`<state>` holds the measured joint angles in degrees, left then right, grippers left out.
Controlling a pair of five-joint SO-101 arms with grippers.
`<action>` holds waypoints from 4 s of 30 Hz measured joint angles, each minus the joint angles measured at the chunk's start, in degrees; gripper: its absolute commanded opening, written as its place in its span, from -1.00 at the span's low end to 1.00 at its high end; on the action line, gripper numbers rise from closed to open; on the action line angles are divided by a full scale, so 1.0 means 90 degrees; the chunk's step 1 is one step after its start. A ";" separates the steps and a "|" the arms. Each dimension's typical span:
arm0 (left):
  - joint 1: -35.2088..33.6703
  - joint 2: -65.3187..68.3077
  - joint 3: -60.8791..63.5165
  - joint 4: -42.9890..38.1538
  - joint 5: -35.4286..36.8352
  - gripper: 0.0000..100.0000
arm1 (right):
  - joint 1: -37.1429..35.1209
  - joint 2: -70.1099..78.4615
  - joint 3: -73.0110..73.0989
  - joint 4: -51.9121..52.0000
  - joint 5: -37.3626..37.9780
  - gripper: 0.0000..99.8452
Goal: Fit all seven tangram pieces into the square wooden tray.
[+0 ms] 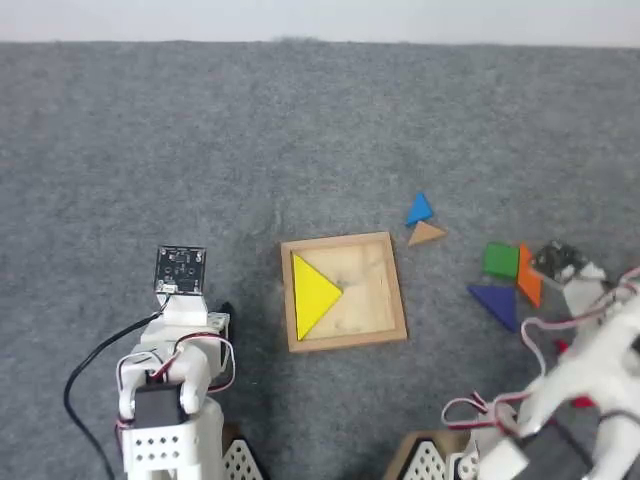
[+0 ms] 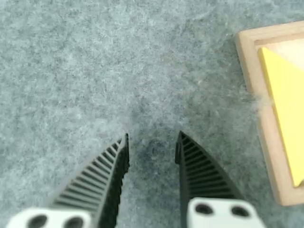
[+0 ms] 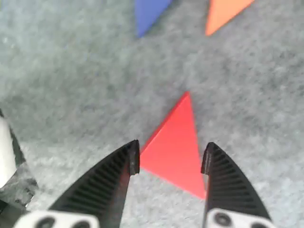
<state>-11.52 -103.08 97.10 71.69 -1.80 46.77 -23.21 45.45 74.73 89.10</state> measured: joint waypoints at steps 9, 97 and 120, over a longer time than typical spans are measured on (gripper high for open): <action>0.0000 0.0000 0.0000 0.0000 0.0000 -0.70 | 0.1182 -0.0918 0.1807 -0.1377 0.1807 -0.36; 0.0000 0.0000 0.0000 0.0000 0.0000 -0.70 | -0.3985 0.0430 -0.3067 0.1299 -0.6115 -0.98; 0.0000 0.0000 0.0000 0.0000 0.0000 -0.70 | -0.9211 0.4288 -0.5158 0.0254 -0.8391 -0.98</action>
<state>-11.52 -103.08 97.10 71.69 -1.80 -36.13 15.38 -0.97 77.01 13.58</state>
